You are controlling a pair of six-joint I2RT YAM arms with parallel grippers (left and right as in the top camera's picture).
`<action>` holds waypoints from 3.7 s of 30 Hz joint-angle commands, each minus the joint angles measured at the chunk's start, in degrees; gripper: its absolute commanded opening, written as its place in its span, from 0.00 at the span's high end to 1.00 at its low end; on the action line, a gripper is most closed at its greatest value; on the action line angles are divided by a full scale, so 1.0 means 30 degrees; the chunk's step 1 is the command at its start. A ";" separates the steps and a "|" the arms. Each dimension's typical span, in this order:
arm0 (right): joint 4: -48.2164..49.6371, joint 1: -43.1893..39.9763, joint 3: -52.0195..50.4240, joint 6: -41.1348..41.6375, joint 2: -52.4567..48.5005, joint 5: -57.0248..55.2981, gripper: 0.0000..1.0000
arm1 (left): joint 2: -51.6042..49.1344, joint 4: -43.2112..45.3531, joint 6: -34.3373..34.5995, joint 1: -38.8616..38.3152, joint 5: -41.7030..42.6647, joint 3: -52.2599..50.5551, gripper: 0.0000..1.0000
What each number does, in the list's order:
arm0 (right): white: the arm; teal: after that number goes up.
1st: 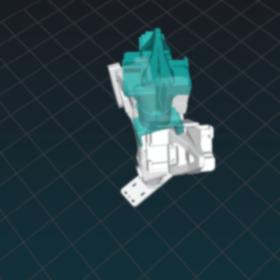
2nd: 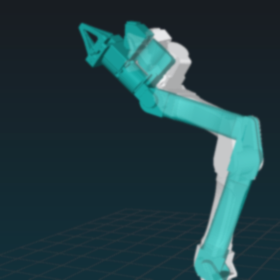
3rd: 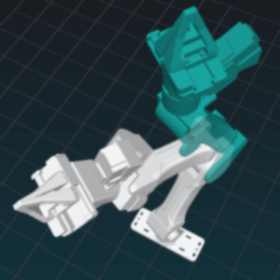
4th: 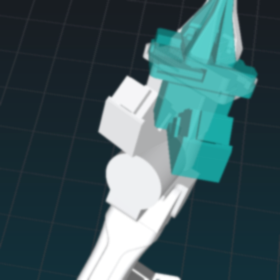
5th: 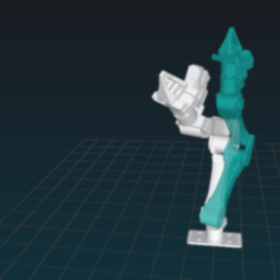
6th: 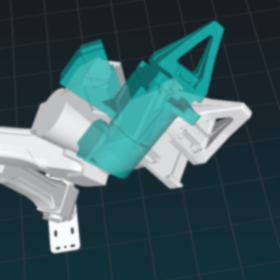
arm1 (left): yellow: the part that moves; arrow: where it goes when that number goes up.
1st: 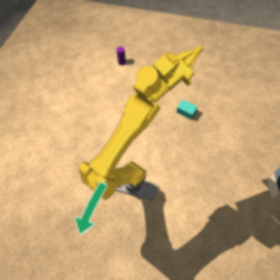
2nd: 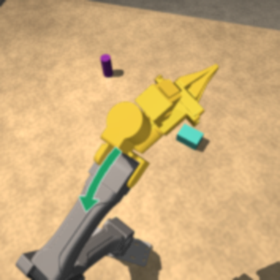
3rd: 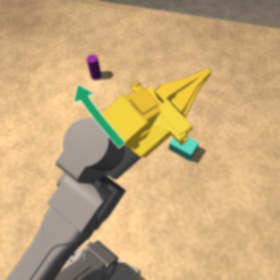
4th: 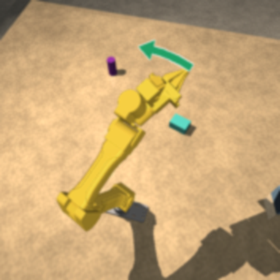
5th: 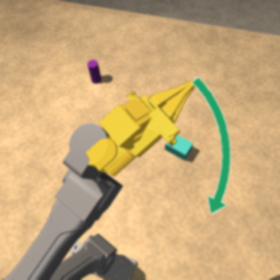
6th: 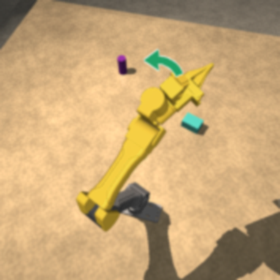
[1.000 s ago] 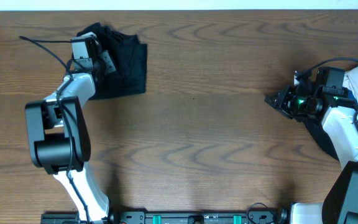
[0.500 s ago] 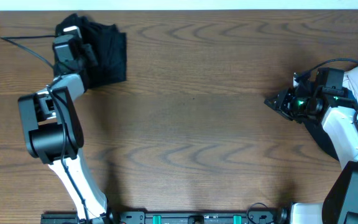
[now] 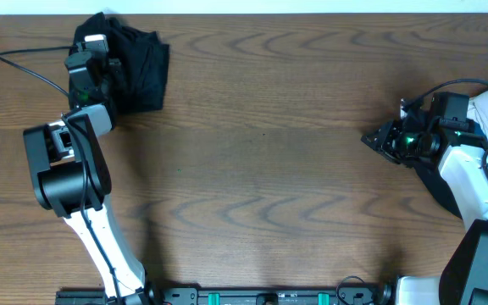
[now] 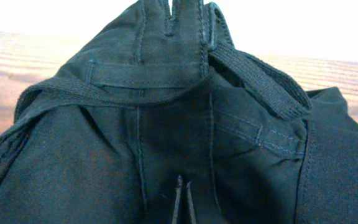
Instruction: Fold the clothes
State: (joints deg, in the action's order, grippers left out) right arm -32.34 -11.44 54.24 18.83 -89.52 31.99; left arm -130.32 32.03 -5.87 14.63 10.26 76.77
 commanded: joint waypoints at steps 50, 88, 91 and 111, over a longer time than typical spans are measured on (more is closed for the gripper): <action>-0.0510 -0.0036 0.0073 -0.0634 0.0036 -0.0168 0.63 | 0.0423 0.1122 0.1406 -0.0933 0.0321 0.1661 0.02; -0.4918 0.2659 0.1042 -0.0211 0.9129 -0.5625 0.49 | 2.3758 -2.0203 0.3373 -0.2783 -0.1537 0.1625 0.02; -0.6040 0.2900 0.1042 -0.0219 1.0258 -0.5421 0.48 | 2.6301 -2.3081 0.4044 -0.2783 -0.0809 0.1625 0.02; -1.1795 0.3337 0.1042 -0.0721 1.4746 -0.5938 0.01 | 2.9995 -3.0898 0.7861 -0.2783 -0.0503 0.1610 0.02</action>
State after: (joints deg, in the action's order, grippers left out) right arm -67.72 -1.78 56.62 17.15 -45.25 14.90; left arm -40.01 -60.45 16.86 6.35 8.60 81.58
